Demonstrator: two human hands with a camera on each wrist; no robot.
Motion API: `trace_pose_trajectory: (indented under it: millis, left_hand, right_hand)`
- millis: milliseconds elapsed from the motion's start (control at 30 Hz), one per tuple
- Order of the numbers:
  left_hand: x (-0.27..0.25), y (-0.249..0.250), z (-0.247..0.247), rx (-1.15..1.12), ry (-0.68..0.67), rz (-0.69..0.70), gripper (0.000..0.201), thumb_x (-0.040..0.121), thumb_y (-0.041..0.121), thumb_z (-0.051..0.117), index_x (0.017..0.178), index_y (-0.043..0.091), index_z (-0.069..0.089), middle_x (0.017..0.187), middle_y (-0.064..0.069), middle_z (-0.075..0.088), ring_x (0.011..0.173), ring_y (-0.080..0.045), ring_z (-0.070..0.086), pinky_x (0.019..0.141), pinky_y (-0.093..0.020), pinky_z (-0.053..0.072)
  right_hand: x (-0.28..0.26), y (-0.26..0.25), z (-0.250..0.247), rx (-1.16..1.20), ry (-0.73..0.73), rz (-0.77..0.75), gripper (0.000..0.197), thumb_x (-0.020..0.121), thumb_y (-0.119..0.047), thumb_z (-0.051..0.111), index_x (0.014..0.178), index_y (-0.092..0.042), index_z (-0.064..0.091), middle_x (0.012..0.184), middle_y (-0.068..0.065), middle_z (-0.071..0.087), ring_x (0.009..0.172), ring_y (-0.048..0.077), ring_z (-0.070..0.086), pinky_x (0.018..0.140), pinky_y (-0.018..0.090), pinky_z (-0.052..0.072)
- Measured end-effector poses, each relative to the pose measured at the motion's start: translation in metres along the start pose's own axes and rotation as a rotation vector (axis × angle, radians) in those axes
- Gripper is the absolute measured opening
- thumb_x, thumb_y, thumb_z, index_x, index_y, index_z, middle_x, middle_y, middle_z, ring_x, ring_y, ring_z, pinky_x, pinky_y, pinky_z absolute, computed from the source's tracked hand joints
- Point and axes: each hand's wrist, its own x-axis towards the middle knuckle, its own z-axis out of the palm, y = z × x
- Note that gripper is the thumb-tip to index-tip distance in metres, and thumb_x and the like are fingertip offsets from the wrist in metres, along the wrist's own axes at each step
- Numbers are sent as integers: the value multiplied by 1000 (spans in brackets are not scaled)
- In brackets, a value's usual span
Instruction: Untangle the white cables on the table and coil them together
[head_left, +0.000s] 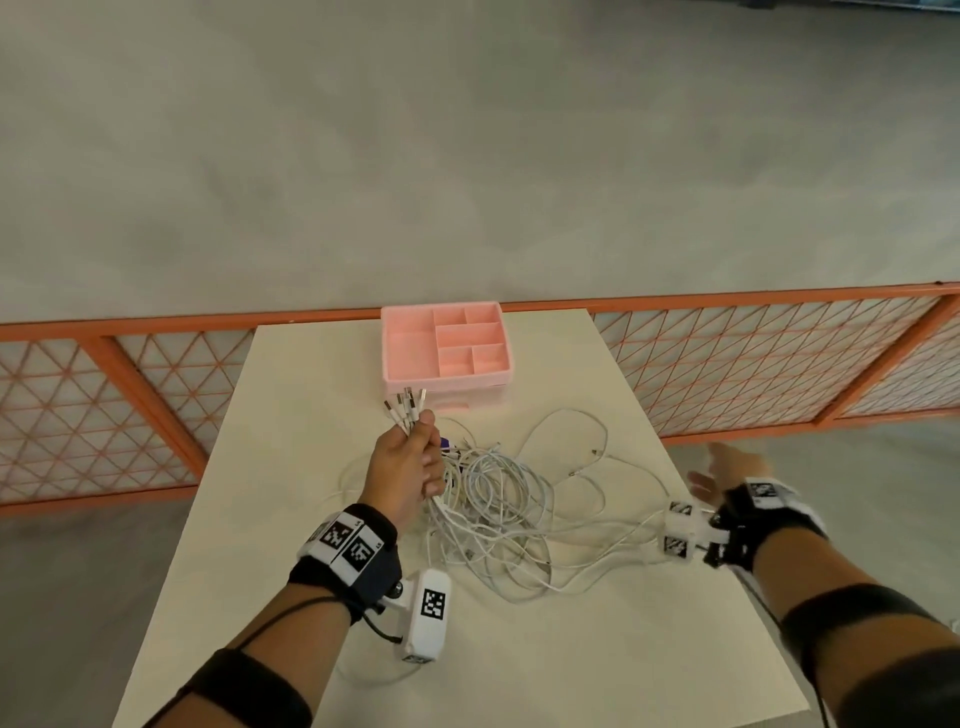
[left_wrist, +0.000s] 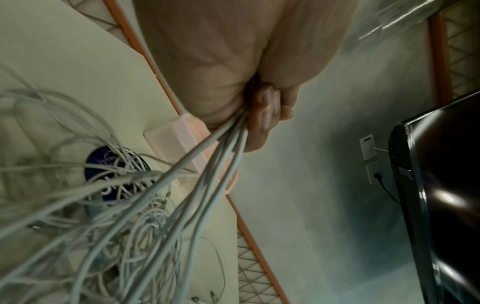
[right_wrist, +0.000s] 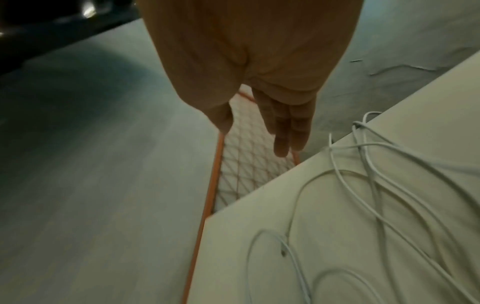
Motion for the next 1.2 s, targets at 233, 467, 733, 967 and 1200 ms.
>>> trace_pose_trajectory:
  millis: [233, 467, 733, 967, 1200]
  left_hand:
    - [-3, 17, 42, -106, -60, 35, 31, 103, 31, 49, 79, 12, 49, 52, 5, 33, 42, -9, 30, 41, -22, 28]
    - [3, 57, 17, -147, 25, 120, 34, 104, 33, 47, 76, 15, 49, 53, 5, 31, 42, -8, 27, 40, -20, 26]
    - [12, 47, -27, -147, 157, 59, 37, 106, 35, 43, 73, 16, 47, 53, 6, 27, 39, -7, 21, 35, -18, 20]
    - [9, 21, -43, -49, 187, -13, 36, 106, 30, 44, 72, 16, 47, 49, 7, 28, 36, -6, 20, 34, -16, 18]
    - [-2, -1, -53, 4, 97, -165, 36, 106, 31, 44, 73, 15, 46, 51, 5, 24, 37, -7, 18, 34, -16, 17]
  right_hand:
    - [-146, -6, 127, -402, -907, -512, 45, 80, -44, 75, 120, -27, 63, 109, -7, 72, 102, 8, 68, 90, 26, 54]
    - [-156, 38, 169, -807, -827, -703, 44, 96, -49, 54, 61, -22, 49, 56, -4, 51, 51, 13, 49, 59, 29, 41]
    - [-79, 76, 104, -1166, -564, -596, 43, 96, -54, 50, 66, -23, 58, 62, -6, 52, 60, 12, 52, 56, 26, 38]
    - [-28, 90, 22, -1357, -326, -363, 35, 96, -51, 52, 76, -24, 59, 83, -1, 62, 81, 18, 58, 72, 25, 41]
    - [18, 40, -61, -1305, 174, -372, 39, 99, -47, 46, 88, -19, 69, 75, 6, 63, 74, 28, 62, 74, 33, 51]
